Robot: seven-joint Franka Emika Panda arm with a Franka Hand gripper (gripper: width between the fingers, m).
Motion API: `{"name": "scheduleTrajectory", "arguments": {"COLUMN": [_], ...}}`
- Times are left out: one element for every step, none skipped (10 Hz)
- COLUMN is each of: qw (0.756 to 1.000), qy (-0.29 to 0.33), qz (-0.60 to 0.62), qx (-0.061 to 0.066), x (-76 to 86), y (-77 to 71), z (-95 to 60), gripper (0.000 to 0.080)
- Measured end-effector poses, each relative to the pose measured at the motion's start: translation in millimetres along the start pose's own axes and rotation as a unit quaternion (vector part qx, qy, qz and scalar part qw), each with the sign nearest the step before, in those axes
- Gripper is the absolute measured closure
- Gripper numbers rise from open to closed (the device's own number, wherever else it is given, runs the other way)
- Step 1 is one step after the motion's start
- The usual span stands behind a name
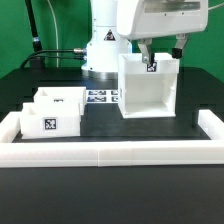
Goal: Assemble drawer
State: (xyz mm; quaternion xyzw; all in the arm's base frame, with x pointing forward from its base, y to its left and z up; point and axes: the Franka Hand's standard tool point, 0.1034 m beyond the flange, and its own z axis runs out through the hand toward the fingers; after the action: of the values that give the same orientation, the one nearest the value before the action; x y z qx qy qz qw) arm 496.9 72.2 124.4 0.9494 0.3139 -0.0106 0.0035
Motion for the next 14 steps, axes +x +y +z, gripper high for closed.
{"name": "scheduleTrajectory", "arguments": {"qw": [1.0, 1.0, 0.999, 0.996, 0.991, 0.987, 0.984, 0.981, 0.977, 0.977, 0.977, 0.977, 0.973, 0.963], "qy": [0.0, -0.001, 0.008, 0.008, 0.002, -0.001, -0.002, -0.003, -0.005, -0.005, -0.005, -0.005, 0.0, 0.011], "qz": [0.0, 0.001, 0.044, 0.086, 0.133, 0.161, 0.179, 0.195, 0.215, 0.213, 0.213, 0.213, 0.229, 0.27], "qx": [0.0, 0.0, 0.0, 0.003, 0.004, 0.005, 0.007, 0.014, 0.016, 0.017, 0.017, 0.017, 0.017, 0.015], "x": [-0.1, -0.7, -5.5, -17.7, -25.4, -27.7, -30.4, -34.8, -36.8, -36.9, -37.0, -37.0, -37.0, -42.9], "y": [0.0, -0.4, -4.6, -14.3, -27.5, -36.2, -41.3, -45.1, -49.3, -49.3, -49.1, -49.1, -49.2, -53.1], "z": [0.2, 0.5, -0.3, -0.1, -1.2, -2.9, -3.9, -2.8, -1.7, -1.3, -1.2, -1.1, -1.2, 1.4], "gripper": [0.015, 0.015, 0.015, 0.015, 0.015, 0.015, 0.015, 0.015, 0.015, 0.015, 0.015, 0.015, 0.015, 0.015]}}
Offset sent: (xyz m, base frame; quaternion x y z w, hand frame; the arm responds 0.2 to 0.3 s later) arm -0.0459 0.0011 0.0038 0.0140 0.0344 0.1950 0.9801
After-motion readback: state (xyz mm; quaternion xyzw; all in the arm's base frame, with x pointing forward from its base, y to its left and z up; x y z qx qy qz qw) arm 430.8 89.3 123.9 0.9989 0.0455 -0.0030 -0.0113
